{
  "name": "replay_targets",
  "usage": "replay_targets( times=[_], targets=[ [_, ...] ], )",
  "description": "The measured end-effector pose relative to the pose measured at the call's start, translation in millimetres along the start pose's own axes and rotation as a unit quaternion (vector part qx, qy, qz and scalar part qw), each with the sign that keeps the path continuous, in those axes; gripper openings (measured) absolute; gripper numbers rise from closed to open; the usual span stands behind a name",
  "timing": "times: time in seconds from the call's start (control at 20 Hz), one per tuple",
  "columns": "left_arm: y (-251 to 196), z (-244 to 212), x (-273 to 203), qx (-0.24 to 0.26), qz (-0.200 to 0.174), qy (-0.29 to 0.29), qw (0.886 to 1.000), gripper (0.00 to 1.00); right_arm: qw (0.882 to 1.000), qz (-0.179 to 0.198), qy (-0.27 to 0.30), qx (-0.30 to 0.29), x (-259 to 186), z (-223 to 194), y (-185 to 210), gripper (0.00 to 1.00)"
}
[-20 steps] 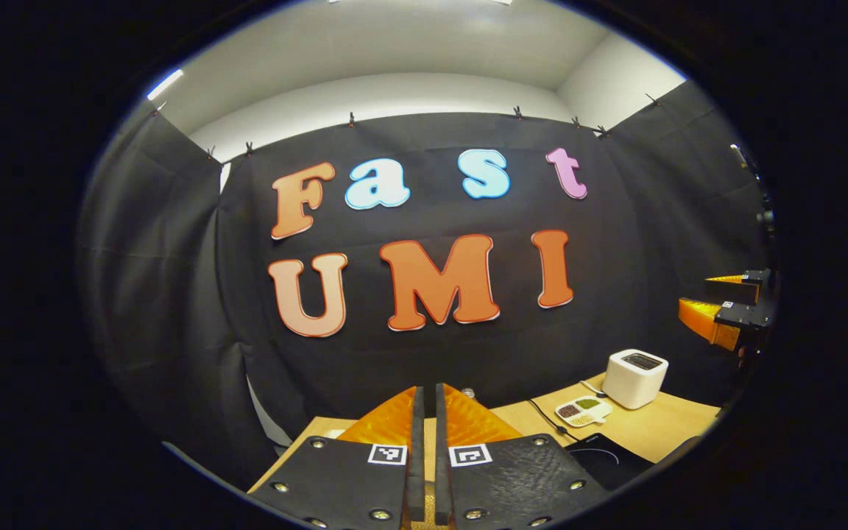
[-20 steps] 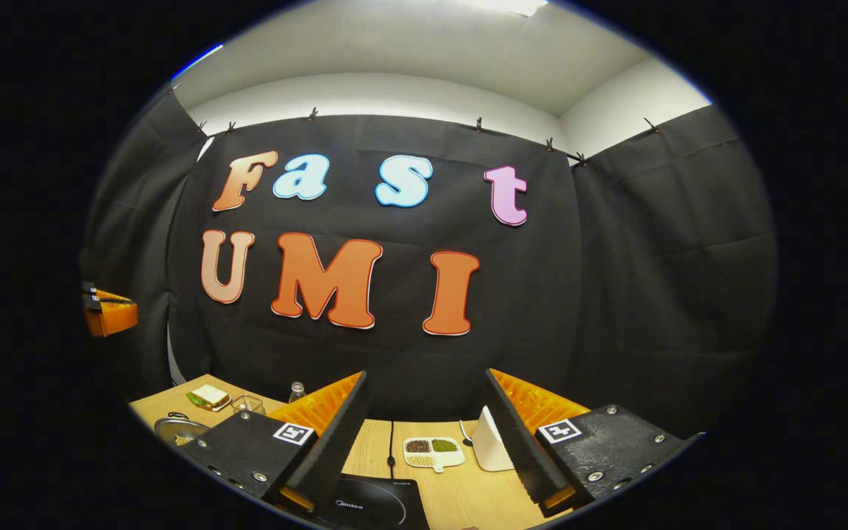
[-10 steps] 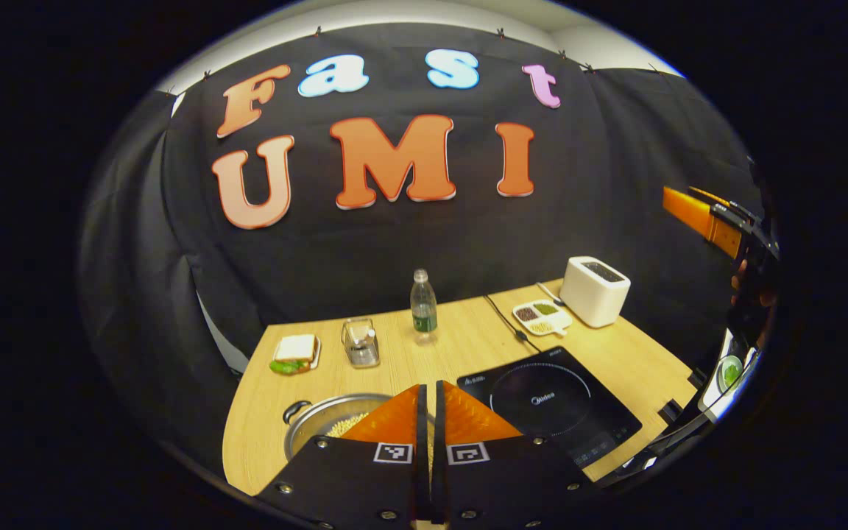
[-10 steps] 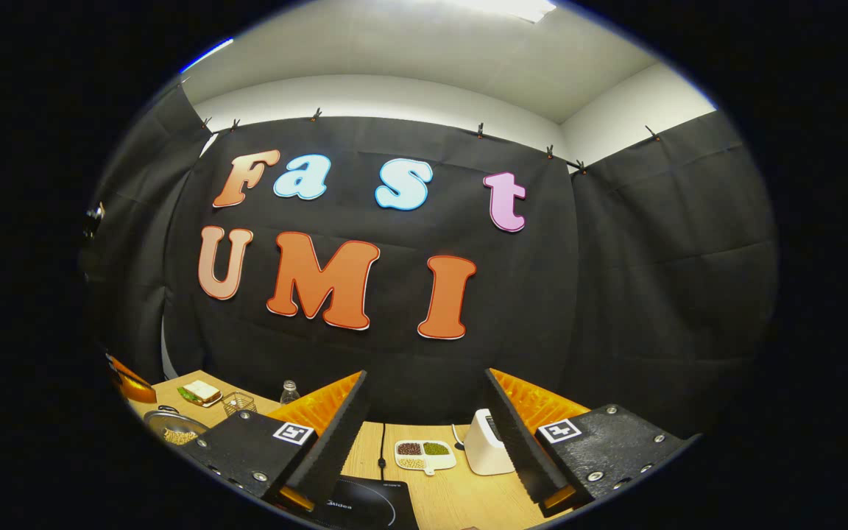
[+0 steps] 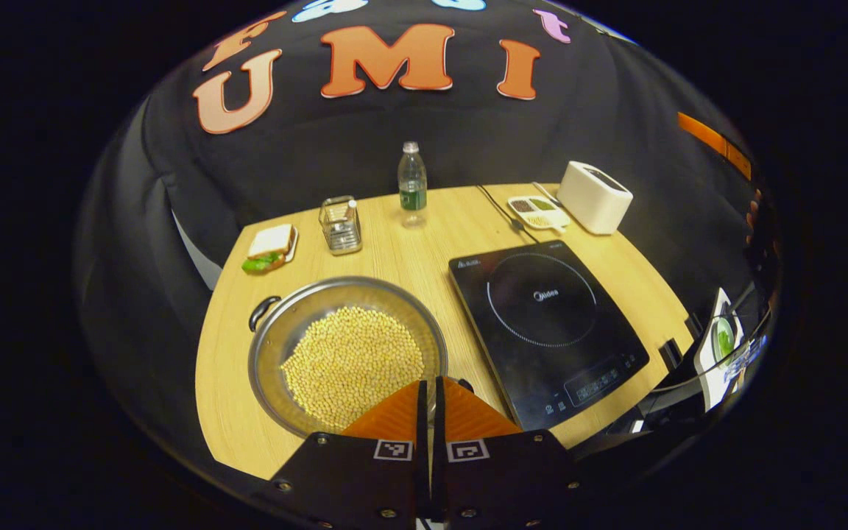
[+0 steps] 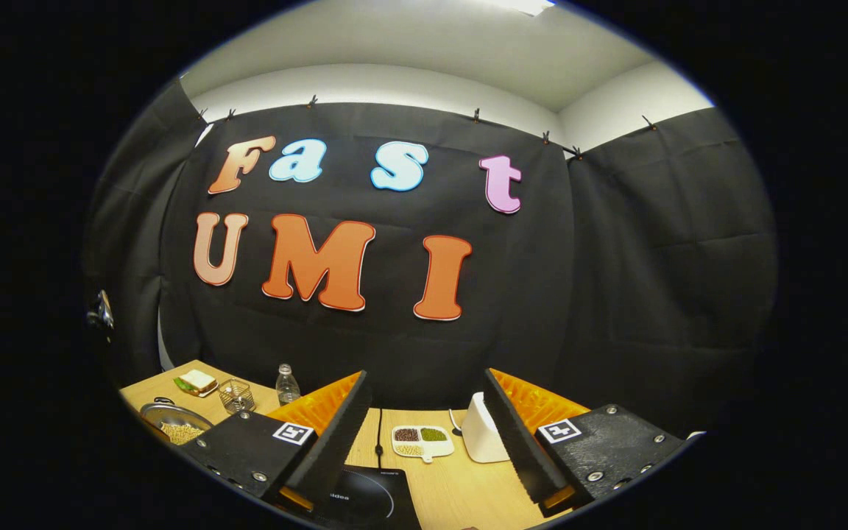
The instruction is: First push the handle of the pot to place it horizontally, then grasp the pot with both hands and set it on the induction cooktop.
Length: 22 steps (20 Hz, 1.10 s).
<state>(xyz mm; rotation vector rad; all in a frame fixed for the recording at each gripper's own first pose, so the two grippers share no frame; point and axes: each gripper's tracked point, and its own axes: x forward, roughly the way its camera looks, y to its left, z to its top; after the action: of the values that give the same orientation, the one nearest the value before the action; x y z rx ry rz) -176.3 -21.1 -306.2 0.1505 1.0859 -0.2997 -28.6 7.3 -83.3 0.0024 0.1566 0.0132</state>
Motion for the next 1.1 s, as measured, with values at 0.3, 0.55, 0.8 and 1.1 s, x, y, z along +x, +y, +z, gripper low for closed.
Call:
replay_targets(
  times=[0.3,0.55,0.8,1.1],
  targets=[
    [-3,-61,25,0.002,-0.024,0.084,0.996,0.02,1.0,-0.001,0.03,-0.004,-3,-24,0,0.95],
    [3,-101,42,0.0,-0.02,0.15,0.988,0.02,0.999,-0.011,0.044,-0.01,-5,-36,-10,0.97],
    [-4,-113,64,-0.007,-0.022,0.175,0.984,0.02,0.998,-0.027,0.05,-0.012,-10,-42,-30,0.95],
    [-9,-107,84,-0.006,-0.004,0.184,0.983,0.02,0.997,-0.048,0.054,-0.009,-17,-49,-61,0.95]
  ],
)
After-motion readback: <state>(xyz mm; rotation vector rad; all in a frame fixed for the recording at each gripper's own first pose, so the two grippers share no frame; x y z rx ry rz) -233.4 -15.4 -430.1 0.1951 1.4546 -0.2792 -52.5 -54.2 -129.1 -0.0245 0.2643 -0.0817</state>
